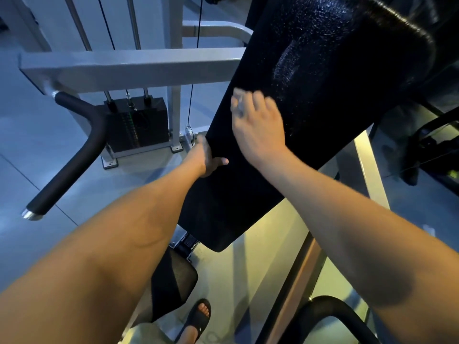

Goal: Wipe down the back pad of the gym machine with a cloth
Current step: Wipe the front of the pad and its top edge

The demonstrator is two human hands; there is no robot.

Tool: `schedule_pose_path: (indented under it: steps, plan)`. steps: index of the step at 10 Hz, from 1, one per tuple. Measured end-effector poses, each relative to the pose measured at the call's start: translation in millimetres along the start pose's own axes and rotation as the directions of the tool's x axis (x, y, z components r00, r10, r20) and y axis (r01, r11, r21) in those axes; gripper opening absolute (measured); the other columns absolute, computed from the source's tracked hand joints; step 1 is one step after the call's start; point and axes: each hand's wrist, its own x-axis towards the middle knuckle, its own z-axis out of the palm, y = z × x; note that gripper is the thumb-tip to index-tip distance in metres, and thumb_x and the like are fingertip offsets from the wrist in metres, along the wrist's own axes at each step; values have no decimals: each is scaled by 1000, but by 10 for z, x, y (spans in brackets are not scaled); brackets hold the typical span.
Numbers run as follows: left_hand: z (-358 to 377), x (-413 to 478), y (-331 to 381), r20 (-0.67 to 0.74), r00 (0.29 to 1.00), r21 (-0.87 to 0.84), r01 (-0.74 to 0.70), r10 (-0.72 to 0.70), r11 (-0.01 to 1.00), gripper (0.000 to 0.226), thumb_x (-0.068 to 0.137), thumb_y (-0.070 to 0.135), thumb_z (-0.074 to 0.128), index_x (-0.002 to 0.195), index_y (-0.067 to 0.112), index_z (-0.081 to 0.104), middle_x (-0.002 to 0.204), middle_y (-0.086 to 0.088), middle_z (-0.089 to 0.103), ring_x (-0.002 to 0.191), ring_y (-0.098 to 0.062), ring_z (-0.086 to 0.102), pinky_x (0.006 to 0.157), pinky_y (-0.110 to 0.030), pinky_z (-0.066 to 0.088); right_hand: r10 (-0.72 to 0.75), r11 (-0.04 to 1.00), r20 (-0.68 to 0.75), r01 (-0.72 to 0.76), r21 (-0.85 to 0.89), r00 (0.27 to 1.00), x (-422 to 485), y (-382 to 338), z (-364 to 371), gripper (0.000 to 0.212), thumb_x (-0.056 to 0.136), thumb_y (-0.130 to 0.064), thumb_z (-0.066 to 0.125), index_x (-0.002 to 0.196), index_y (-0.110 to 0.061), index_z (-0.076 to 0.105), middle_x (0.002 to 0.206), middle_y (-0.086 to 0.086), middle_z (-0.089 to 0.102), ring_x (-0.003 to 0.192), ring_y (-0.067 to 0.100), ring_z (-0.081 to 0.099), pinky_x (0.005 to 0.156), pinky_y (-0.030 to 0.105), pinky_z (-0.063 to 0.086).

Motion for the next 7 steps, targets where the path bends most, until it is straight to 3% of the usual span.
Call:
schedule_pose_path:
  steps: [1,2,3,4,5,6,7]
  plan:
    - [0,-8,27,-4,1000,21,-3,3,1000,97,86,35,79,153,-3,19,147,-26,45,132,-41,49,107,-46,40,-93,995,122,95,-7,988,-349,29,59,36,99,-10,51,133,-5,62,109,11,60,94,30,54,75,40,40]
    - [-27,-14,69,35,999,-24,32,-32,999,98,88,33,77,155,-3,16,153,-26,38,138,-41,43,113,-46,35,0,1000,120,0,5,993,-112,278,-84,30,102,-14,43,123,-15,65,97,6,57,91,30,53,73,41,36]
    - [-76,-10,119,110,990,-22,88,-85,996,103,87,36,77,158,-1,11,157,-25,33,142,-40,37,118,-46,31,114,992,8,-114,-62,993,112,353,-172,33,102,-11,41,124,-13,65,94,7,58,89,30,55,72,41,36]
    - [-176,-81,223,108,988,74,105,-113,992,113,80,43,83,154,2,9,154,-23,35,139,-38,41,115,-47,37,56,998,22,-56,-2,998,-327,160,-27,41,100,-9,43,138,-3,58,107,11,61,94,30,56,75,39,40]
    - [-259,-169,304,26,999,87,-23,20,996,123,77,40,87,157,9,0,162,-19,19,143,-36,37,115,-46,38,-85,996,140,80,42,987,-876,88,27,42,102,-12,45,142,-2,55,119,9,60,97,26,54,75,36,39]
    - [-320,-287,520,-81,978,60,-190,195,980,137,74,40,89,159,18,-16,168,-13,-1,152,-35,21,121,-49,28,-120,993,86,121,1,989,-984,264,6,31,105,-17,47,131,-12,64,101,2,57,90,23,52,71,36,34]
    - [-305,-351,822,-142,951,80,-266,275,961,148,68,42,92,155,24,-27,168,-9,-12,155,-34,1,122,-54,15,-45,999,25,46,-30,999,-884,419,-69,39,106,-17,34,128,-16,67,98,2,57,90,24,49,71,37,33]
